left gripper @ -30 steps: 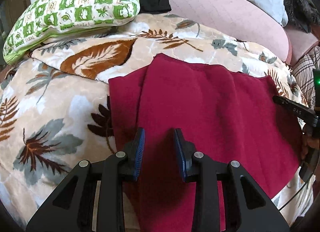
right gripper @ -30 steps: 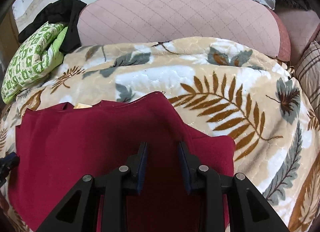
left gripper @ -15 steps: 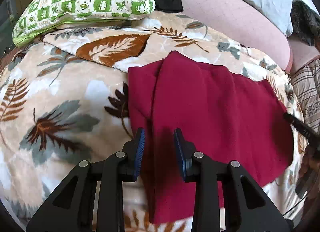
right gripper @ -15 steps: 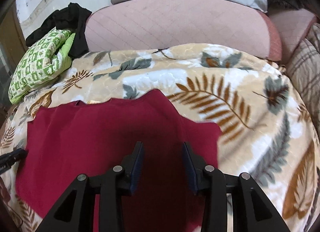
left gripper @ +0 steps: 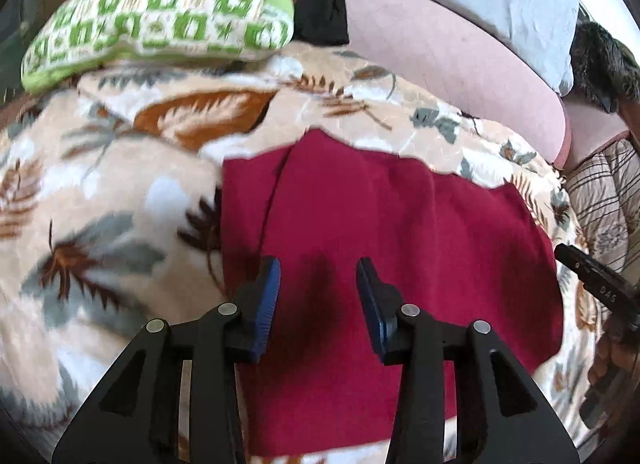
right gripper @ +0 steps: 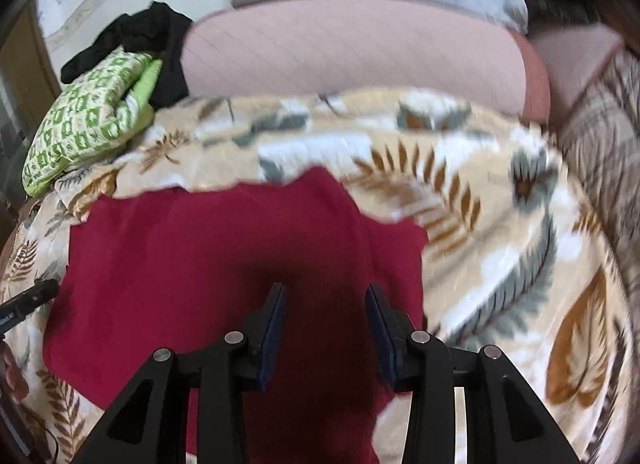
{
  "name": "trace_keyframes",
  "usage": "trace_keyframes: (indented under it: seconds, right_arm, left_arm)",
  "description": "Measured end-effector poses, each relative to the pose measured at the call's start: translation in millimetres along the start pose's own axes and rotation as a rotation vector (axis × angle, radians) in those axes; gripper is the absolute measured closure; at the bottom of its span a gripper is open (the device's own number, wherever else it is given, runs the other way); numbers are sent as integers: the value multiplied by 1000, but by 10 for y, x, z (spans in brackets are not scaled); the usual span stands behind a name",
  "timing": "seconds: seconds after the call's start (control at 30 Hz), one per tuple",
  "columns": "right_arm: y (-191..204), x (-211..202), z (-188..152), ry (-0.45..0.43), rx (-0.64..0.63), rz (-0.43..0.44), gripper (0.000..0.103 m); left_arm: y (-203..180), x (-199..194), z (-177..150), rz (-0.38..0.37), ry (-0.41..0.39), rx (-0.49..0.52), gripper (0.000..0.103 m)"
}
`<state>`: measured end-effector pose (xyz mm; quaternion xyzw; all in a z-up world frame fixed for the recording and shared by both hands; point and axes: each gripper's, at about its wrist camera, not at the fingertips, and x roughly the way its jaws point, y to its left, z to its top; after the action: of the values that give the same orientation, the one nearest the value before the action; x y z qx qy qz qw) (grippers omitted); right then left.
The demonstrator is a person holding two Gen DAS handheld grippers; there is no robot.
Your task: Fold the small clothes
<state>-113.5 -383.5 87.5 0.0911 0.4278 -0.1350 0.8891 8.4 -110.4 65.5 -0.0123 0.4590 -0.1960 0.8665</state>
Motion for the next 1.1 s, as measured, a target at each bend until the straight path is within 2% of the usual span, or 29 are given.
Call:
trace_keyframes:
  seconds: [0.1,0.2,0.4,0.5,0.73,0.9,1.0,1.1]
  right_arm:
    - [146,146,121,-6,-21,25,64]
    - [166,308,221,-29,-2,28,64]
    - [-99,820,352,37,106,-30,64]
    - [-186,985,306,50,123,-13,64]
    - [-98,1045,308,31,75,-53,64]
    - [-107,759,318,13,100,-5,64]
    - [-84,577,229,-7,71,1,64]
    - [-117,532,96,10,56,-7,64]
  left_arm:
    - [-18,103,90,30,-20,28,64]
    - [38,233,135,50,2,26,64]
    - [163,486,121,68,59,-4,64]
    - [159,534,93,71,56,19,64]
    - [205,561,82,48,55,-5,62]
    - [201,559,83,49,54,-3,62]
    - [200,557,80,51,53,-2,62]
    - [187,545,71,59,50,4,62]
